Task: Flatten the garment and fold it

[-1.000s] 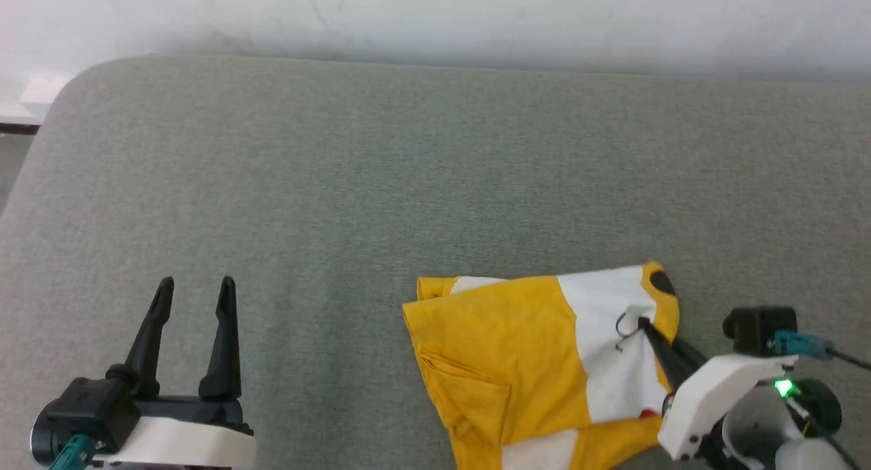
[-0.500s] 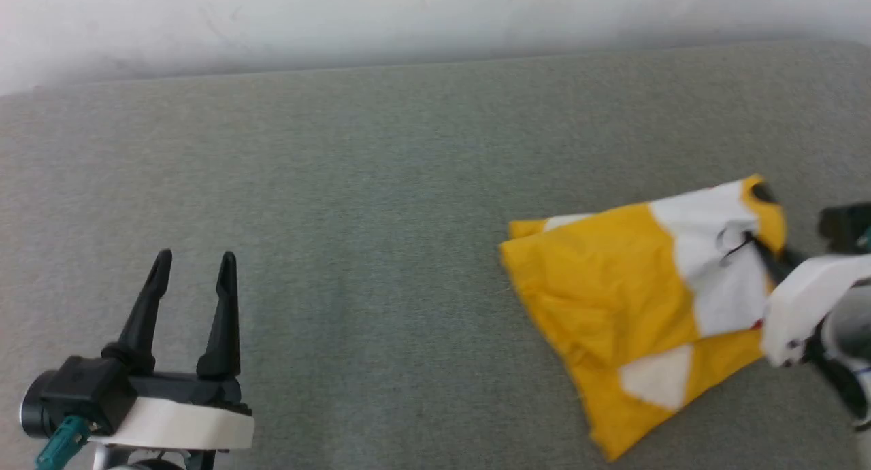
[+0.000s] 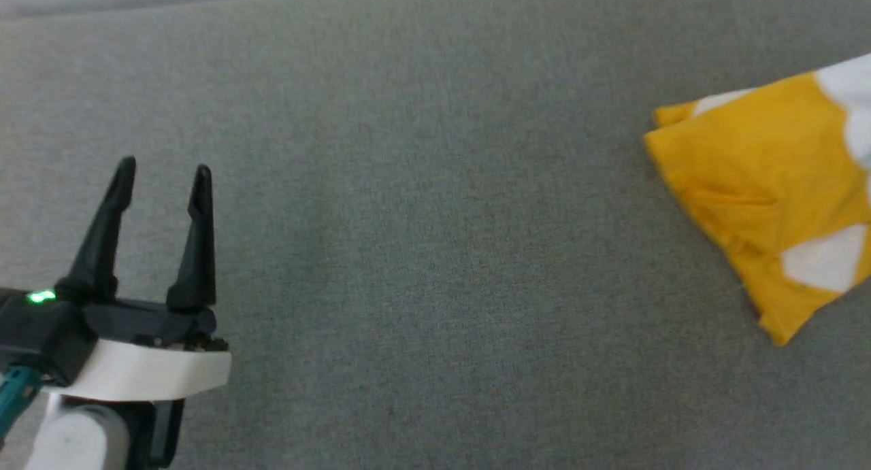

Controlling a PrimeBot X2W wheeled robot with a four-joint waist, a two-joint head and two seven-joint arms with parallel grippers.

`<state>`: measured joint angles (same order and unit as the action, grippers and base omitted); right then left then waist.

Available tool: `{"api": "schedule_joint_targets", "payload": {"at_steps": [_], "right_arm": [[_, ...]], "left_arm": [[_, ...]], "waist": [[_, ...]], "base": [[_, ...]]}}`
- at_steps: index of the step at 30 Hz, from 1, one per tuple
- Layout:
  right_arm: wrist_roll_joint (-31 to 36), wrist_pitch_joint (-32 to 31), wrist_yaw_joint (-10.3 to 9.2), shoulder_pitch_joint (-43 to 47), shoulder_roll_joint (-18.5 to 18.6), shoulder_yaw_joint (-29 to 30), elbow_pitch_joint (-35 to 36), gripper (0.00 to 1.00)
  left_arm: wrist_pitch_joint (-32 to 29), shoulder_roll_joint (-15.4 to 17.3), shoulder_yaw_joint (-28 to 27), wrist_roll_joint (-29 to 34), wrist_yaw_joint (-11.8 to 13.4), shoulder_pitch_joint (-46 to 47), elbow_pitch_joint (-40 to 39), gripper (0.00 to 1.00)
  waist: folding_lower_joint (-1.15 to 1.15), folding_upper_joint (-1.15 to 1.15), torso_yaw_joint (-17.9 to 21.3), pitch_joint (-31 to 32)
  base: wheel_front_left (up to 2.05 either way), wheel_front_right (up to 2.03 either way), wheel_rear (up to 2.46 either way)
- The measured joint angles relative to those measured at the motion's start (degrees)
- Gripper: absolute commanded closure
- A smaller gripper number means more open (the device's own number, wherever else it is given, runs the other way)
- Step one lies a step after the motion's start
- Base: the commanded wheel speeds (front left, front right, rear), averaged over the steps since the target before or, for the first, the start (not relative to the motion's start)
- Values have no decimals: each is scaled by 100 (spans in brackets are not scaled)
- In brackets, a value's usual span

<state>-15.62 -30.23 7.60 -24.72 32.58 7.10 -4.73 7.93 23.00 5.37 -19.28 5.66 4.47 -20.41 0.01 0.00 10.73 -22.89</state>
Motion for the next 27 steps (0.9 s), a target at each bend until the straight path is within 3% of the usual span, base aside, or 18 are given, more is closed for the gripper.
{"api": "schedule_joint_targets", "payload": {"at_steps": [10, 21, 23, 24, 25, 27], "right_arm": [[355, 320, 1, -276, 880, 677, -673, 100], [671, 728, 1, -466, 750, 913, -1575, 100], [721, 769, 1, -471, 731, 923, -1667, 57], [747, 803, 1, -475, 721, 921, -1699, 15], [764, 827, 1, -488, 705, 923, -1735, 0], [790, 883, 1, -514, 698, 932, -1819, 0]], "left_arm": [[-93, 292, -149, 175, -5, 401, -354, 0], [202, 348, -71, 312, -60, 606, -349, 0], [213, 289, -76, 256, -57, 617, -348, 0], [223, 244, -75, 194, -56, 617, -348, 0], [229, 220, -71, 157, -56, 617, -347, 0], [270, 191, -51, 101, -58, 617, -333, 0]], "waist": [[0, 0, 47, -1050], [0, 0, -57, -1746], [0, 0, -99, -1758], [-1, 0, -113, -1750], [-1, 0, -119, -1735], [-1, 0, -125, -1686]], "base": [[0, 0, 0], [0, 0, 0], [0, 0, 0], [0, 0, 0], [0, 0, 0], [0, 0, 0]]}}
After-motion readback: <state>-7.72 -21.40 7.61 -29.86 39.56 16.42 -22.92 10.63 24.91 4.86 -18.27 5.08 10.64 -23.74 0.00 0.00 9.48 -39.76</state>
